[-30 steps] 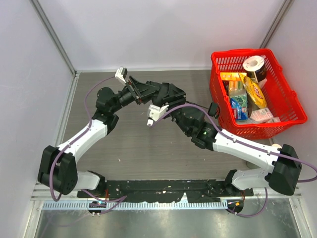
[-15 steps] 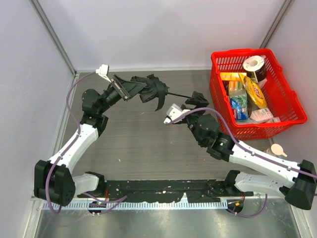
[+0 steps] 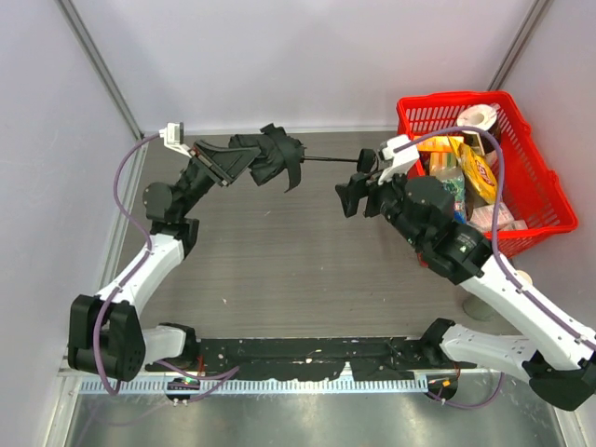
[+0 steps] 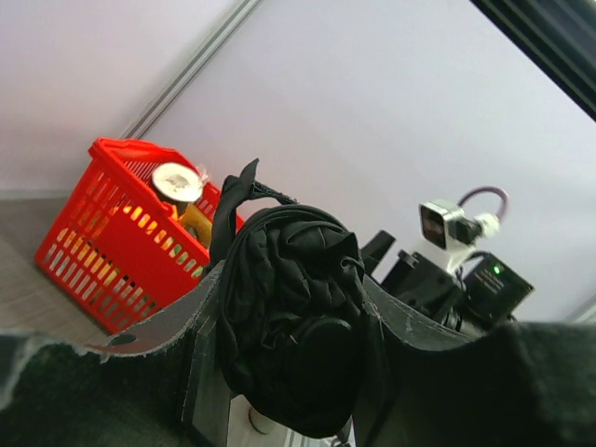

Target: Put away the umbrella

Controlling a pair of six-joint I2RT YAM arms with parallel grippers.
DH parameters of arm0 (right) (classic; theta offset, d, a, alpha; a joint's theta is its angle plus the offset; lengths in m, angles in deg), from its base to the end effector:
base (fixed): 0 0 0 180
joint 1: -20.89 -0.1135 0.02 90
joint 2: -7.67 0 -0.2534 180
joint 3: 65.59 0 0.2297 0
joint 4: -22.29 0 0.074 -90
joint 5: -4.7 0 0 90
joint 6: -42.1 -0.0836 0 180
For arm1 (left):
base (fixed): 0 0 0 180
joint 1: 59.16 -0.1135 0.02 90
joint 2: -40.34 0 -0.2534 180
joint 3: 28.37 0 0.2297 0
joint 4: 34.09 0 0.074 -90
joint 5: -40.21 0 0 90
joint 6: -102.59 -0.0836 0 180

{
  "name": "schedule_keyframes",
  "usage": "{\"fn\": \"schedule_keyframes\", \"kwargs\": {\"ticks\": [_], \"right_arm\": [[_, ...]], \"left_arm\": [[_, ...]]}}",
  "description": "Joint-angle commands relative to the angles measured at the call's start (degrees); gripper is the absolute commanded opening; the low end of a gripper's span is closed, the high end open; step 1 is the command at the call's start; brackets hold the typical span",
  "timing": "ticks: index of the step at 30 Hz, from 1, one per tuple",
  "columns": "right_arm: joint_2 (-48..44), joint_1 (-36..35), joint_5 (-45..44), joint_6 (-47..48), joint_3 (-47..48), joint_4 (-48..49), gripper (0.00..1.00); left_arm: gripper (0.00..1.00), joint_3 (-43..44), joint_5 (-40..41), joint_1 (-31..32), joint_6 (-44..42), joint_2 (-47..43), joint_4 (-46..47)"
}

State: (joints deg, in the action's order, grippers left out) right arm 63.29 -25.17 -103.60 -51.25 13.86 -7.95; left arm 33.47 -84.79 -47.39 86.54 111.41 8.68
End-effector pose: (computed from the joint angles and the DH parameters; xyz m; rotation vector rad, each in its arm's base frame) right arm 0.1851 0.1542 0.3983 -0.3851 1.6468 0.3805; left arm 0.2675 -0.1047 0.3951 -0.0146 1.2547 -1.6209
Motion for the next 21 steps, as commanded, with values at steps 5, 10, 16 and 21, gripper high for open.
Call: {"fn": "schedule_keyframes", "kwargs": {"ticks": [5,10,16,21], "right_arm": [[0.54,4.22,-4.06,-11.15,10.04,-22.15,0.75],[-0.32,10.63,-9.48,-14.13,10.14,-29.38,0.35],[3.62,25.82,5.01,-13.88,10.31,-30.09,0.01],[8.36,30.42,8.12,-11.06,12.59,-27.11,0.01]], "left_arm": [[0.00,-6.61,5.02,-0.43,1.11,-1.72,21.36],[0.00,-8.29,6.61,-0.96,1.28,-2.34,24.88],[0.00,-8.64,5.56,-1.31,3.47,-2.34,27.25],[0.00,-9.69,5.39,-1.49,5.23,-3.13,28.66]]}}
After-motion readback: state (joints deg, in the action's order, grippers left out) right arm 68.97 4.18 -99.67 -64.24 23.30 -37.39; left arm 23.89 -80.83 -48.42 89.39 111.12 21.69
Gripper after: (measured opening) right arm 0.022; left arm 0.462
